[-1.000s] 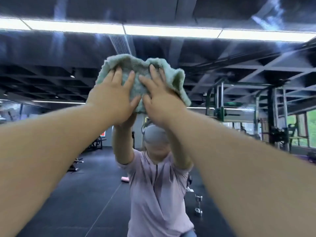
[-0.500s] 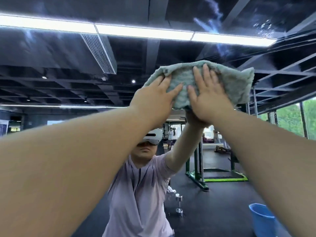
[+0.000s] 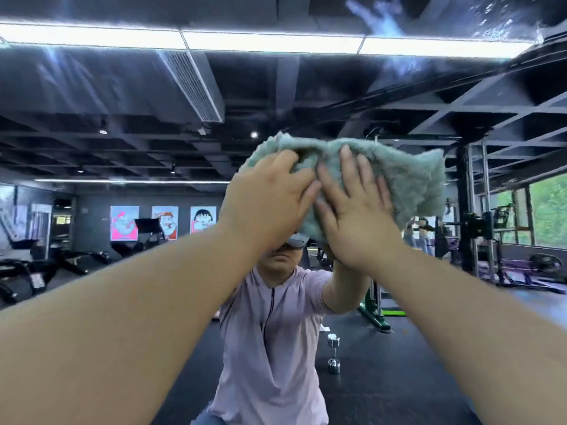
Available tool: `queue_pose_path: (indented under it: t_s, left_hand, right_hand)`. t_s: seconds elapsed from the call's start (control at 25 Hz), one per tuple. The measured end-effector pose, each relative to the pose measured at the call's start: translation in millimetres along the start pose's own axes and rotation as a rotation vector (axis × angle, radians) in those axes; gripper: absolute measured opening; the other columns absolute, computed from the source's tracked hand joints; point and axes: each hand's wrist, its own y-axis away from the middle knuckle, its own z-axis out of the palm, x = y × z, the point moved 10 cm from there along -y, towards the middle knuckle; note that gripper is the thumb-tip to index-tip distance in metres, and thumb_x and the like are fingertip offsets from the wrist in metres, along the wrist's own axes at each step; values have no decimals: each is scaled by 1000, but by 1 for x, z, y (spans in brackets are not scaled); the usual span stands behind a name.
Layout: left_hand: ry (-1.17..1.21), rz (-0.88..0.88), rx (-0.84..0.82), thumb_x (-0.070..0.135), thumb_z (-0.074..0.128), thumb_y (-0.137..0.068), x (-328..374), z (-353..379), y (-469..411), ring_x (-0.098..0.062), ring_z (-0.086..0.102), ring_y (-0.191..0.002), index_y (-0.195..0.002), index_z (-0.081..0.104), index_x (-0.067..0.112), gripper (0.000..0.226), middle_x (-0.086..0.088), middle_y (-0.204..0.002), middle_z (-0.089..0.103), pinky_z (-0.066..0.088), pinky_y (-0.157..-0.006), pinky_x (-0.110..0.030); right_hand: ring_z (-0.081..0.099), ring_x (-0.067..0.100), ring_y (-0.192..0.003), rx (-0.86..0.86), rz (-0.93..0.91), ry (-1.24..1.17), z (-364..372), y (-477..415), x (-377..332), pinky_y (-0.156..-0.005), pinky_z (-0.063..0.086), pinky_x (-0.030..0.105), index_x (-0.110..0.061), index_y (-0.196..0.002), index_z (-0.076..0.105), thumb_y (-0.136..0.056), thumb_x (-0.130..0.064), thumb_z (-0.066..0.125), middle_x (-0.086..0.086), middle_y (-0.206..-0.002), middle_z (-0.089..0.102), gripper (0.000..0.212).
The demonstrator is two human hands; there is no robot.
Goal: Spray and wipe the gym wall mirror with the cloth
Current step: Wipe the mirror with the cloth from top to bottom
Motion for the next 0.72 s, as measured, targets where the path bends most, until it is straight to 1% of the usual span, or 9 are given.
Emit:
queue_pose_path:
  t_s: [0.12, 0.24, 0.28, 0.32, 0.4, 0.44, 0.52, 0.64, 0.72]
  left_hand:
    - [-153, -1, -117, 32, 52, -89, -14, -5, 67, -25, 56, -73, -86, 61, 16, 19, -7, -86, 56, 40, -55, -34]
    - [-226, -45, -161, 41, 46, -86, -48, -9, 82, -27, 56, -80, -120, 64, 20, 44, -11, -94, 57, 42, -51, -31]
    - [-261, -75, -154, 44, 39, -87, -60, -9, 66, -30, 57, -89, -128, 61, 19, 53, -14, -102, 57, 49, -58, -35]
    - [-301, -105, -176, 45, 31, -89, -69, -4, 47, -35, 55, -104, -136, 54, 16, 60, -20, -115, 55, 53, -75, -41]
    - [-373, -164, -274, 47, 8, -94, -85, 14, 3, -47, 24, -138, -152, 18, 7, 71, -32, -148, 27, 28, -112, -53]
    - [-380, -195, -328, 45, -3, -92, -92, 20, -15, -49, 5, -143, -152, 0, 4, 73, -33, -154, 8, 13, -118, -53]
    - [-340, -287, -353, 40, -2, -97, -101, 26, -35, -44, -10, -145, -150, -14, 2, 67, -31, -156, -11, -2, -120, -50]
    - [-373, -233, -322, 38, 1, -99, -83, 21, -11, -35, -13, -147, -150, -13, 1, 64, -25, -157, -13, -12, -117, -43]
    - [-364, -114, -274, 41, -1, -96, -68, 15, 25, -35, -5, -148, -151, -4, -1, 69, -27, -158, -5, -9, -118, -44]
  right_hand:
    - [-25, 4, -142, -135, -116, -116, 35, 54, -58, -113, -13, 32, -43, -152, 4, -91, -53, 8, -17, -154, -28, 62]
    - [-12, 2, -145, -121, -140, -135, 23, 42, -58, -116, -1, 29, -41, -152, 9, -97, -49, 18, -18, -159, -11, 57]
    - [-8, 6, -147, -78, -159, -68, 13, 23, -54, -117, -1, 31, -41, -153, 7, -98, -48, 22, -15, -161, -7, 57]
    - [-8, 9, -148, -58, -163, -15, 3, -2, -50, -118, -4, 33, -41, -153, 4, -99, -46, 26, -12, -161, -7, 58]
    - [-13, 14, -148, -36, -134, 27, -14, -60, -43, -118, -7, 38, -44, -152, 3, -100, -42, 30, -8, -162, -11, 58]
    - [-14, 16, -148, -20, -110, 26, -22, -83, -45, -118, -7, 40, -45, -151, 3, -100, -41, 29, -7, -162, -12, 58]
    - [-16, 18, -148, 38, -77, 21, -30, -109, -50, -118, -8, 41, -48, -151, 4, -100, -42, 28, -6, -162, -13, 56]
    - [-20, 17, -147, 43, -109, -13, -17, -78, -57, -117, -11, 40, -49, -150, 2, -101, -42, 25, -6, -161, -16, 55]
    - [-22, 15, -146, -29, -168, -15, 3, -26, -67, -117, -7, 39, -49, -150, -1, -100, -42, 24, -7, -161, -18, 56]
